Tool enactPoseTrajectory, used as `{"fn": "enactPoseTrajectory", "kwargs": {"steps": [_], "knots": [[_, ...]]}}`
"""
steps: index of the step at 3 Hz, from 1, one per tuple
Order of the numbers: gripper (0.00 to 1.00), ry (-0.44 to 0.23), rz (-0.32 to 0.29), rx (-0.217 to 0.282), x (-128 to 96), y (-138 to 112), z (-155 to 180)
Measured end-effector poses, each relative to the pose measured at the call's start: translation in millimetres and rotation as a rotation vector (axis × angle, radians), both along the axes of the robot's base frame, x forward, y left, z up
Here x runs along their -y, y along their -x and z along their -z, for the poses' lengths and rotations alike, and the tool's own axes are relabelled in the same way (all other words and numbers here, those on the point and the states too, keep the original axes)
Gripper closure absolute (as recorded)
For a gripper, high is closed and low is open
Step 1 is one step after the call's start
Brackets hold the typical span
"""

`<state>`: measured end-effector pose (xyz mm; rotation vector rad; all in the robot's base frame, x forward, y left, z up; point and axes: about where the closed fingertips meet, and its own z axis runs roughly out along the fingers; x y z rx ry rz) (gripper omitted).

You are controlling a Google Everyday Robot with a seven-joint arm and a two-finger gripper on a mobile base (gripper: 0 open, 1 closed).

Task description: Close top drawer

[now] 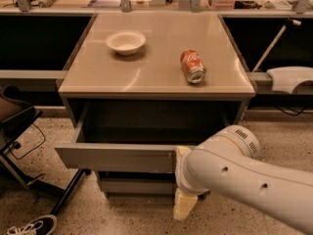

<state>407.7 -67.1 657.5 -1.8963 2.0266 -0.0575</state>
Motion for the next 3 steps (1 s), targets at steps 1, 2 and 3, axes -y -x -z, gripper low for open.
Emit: {"fn": "enactPoseTrajectory", "kwargs": {"steps": [1,2,3], "knots": [[0.00,-0.028,0.053,-0.030,17,-28,26],[0.00,-0.054,0.096,-0.031,34,-33,36],[0.00,-0.054,0.096,-0.031,34,-33,36]]}}
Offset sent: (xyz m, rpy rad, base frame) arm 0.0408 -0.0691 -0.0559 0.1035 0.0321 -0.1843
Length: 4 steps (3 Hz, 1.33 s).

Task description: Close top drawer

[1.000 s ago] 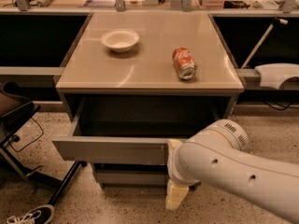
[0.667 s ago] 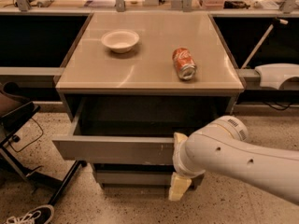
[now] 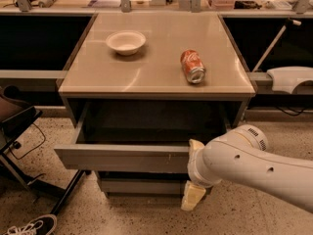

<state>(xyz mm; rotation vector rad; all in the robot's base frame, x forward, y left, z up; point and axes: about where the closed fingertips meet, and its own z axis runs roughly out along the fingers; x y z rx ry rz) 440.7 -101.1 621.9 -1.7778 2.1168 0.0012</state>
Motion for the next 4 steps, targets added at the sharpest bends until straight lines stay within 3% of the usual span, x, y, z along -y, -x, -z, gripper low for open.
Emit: {"fn": "enactPoseTrajectory", "kwargs": {"steps": [1,2,3,4], "knots": [[0.00,0.007,-0.018,0.011,-6,1,-10],[0.00,0.013,-0.070,0.068,-19,29,-49],[0.00,0.044,-0.052,0.149,-6,78,-95],[0.00,0.068,0.028,0.120,32,124,-87]]}}
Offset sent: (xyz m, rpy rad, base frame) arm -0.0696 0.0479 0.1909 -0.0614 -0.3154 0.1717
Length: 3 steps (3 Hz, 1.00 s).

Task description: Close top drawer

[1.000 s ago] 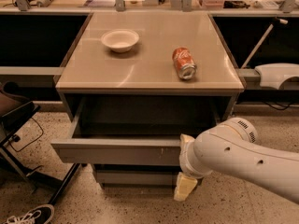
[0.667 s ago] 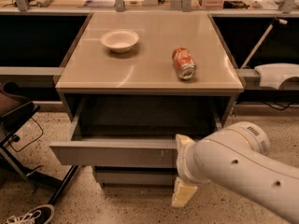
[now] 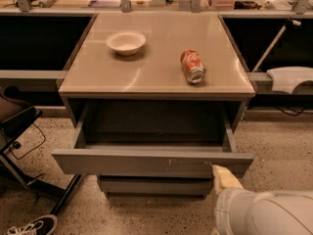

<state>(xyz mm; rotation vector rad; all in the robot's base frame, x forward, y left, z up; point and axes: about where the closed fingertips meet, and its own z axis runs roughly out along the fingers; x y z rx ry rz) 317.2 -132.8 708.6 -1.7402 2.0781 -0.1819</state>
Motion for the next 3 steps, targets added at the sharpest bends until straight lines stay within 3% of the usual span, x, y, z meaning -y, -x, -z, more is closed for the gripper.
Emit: {"fn": "enactPoseTrajectory", "kwargs": {"steps": [1,2,3], "knots": [[0.00,-0.041,0.030,-0.094,15,16,62],[0.00,-0.072,0.037,-0.183,17,-14,123],[0.00,-0.065,0.039,-0.245,10,-68,165]]}}
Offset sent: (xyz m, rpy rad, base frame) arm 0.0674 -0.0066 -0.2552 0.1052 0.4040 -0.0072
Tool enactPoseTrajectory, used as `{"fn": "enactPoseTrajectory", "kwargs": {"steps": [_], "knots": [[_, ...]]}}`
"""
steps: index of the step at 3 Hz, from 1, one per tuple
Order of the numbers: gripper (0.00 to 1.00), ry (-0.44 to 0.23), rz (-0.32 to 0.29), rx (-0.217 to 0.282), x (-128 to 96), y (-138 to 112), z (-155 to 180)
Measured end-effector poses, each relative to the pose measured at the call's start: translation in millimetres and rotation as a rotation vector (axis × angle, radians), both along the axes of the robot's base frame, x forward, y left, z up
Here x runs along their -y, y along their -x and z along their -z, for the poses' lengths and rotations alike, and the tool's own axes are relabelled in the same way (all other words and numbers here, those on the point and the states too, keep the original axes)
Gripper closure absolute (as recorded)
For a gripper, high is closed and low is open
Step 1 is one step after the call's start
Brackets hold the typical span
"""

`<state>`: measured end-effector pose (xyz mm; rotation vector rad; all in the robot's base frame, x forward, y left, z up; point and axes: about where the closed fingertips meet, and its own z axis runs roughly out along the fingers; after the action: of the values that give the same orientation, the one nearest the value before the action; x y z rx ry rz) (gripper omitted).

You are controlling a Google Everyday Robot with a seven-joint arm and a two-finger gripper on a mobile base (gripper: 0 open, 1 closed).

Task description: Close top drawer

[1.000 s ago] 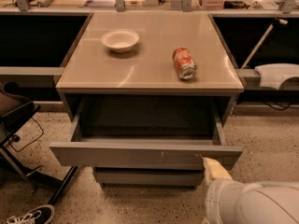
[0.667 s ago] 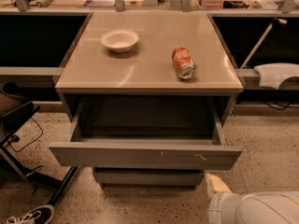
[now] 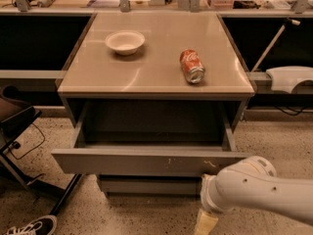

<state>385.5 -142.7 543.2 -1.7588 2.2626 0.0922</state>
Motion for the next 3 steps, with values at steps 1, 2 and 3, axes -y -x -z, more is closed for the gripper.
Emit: {"fn": "enactPoseTrajectory", "kwargs": {"steps": [1,2,3], "knots": [[0.00,0.001,0.000,-0.001,-1,-3,1],[0.00,0.018,0.007,0.058,-15,-58,-22],[0.00,0.019,0.007,0.062,-15,-59,-23]]}}
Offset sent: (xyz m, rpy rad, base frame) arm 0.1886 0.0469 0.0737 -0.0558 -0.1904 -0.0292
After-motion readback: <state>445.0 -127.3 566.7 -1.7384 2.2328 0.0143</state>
